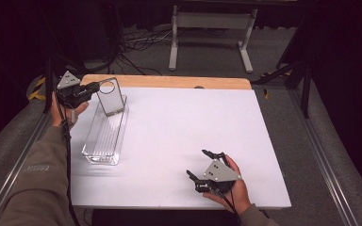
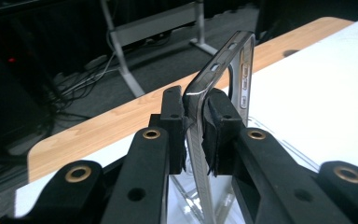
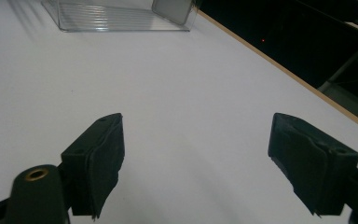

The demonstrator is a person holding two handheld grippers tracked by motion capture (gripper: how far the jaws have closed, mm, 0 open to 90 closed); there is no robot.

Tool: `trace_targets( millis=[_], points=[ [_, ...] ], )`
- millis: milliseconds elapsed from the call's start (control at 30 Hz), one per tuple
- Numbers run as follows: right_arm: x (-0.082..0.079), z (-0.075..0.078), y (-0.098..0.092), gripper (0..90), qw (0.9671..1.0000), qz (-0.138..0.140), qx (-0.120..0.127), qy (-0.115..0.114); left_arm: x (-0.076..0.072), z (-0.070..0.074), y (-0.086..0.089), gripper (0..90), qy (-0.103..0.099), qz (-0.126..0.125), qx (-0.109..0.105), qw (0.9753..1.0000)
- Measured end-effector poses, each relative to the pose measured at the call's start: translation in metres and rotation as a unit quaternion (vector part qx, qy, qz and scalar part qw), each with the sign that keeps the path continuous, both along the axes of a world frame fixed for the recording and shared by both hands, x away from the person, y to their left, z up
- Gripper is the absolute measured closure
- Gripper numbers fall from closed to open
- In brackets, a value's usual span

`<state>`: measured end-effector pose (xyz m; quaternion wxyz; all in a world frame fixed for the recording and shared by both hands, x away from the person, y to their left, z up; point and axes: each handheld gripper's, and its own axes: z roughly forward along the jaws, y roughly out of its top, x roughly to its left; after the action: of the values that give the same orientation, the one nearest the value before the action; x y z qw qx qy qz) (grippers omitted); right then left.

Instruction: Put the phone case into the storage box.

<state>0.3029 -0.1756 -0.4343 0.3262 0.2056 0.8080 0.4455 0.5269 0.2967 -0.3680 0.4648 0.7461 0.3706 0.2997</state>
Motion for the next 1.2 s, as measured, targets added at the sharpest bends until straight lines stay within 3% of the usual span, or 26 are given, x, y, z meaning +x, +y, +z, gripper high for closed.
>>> trace_targets(
  millis=[167,400,667,1200],
  points=[
    [-0.001,0.001,0.000,19.7,1.0000,0.004,0.001,0.004,0.006,0.000,-0.004,78.8,-0.005,0.025,0.011,0.9996],
    [0.000,0.001,0.000,19.7,0.9999,0.006,0.004,0.009,0.015,-0.001,-0.014,76.3,-0.021,0.036,0.016,0.9990],
    [0.000,0.002,-0.001,20.1,0.9999,0.002,0.011,0.013,0.020,-0.006,-0.020,73.0,-0.034,0.051,0.004,0.9981],
    [0.002,0.000,-0.001,20.0,0.9998,0.001,0.008,0.017,0.023,-0.010,-0.026,70.1,-0.025,0.072,0.008,0.9971]
  ],
)
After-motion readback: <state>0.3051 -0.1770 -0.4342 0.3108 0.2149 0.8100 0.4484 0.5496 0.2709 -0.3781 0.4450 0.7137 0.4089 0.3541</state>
